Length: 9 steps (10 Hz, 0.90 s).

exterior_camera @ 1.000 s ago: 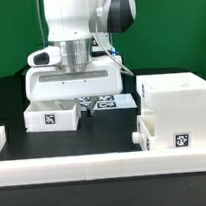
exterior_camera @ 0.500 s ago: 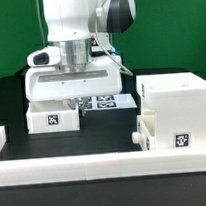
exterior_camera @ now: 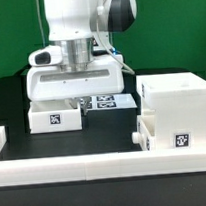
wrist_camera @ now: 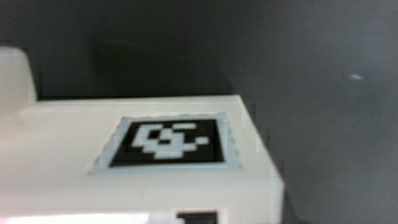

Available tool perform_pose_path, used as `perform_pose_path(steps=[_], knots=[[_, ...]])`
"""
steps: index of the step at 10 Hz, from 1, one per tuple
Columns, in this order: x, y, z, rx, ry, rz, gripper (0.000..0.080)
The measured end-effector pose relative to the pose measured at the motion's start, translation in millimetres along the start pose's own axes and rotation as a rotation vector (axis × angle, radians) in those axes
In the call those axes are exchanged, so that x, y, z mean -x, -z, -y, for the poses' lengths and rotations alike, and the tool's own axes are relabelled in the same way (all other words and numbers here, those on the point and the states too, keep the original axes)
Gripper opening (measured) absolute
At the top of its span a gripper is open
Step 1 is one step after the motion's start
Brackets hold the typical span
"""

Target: Assemble drawer

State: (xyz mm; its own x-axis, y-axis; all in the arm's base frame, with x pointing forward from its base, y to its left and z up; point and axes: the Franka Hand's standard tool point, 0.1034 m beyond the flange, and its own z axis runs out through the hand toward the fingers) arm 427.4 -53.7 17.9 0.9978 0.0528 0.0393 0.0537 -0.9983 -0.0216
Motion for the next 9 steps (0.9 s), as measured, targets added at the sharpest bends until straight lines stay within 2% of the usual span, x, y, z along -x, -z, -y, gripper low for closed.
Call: perform_pose_path(steps=[3,6,7,9], knots=[[-30.6,19.1,13.6,-0.014,0.079,0.012,0.0041],[-55.7,28.0,15.4,-0.025,0.229,0.013,0.0041],[-59.8,29.7,18.8,-0.030,0.255,0.017,0.0041],[-58.2,28.3,18.0,-0.030,0.280,0.018,0.0041]])
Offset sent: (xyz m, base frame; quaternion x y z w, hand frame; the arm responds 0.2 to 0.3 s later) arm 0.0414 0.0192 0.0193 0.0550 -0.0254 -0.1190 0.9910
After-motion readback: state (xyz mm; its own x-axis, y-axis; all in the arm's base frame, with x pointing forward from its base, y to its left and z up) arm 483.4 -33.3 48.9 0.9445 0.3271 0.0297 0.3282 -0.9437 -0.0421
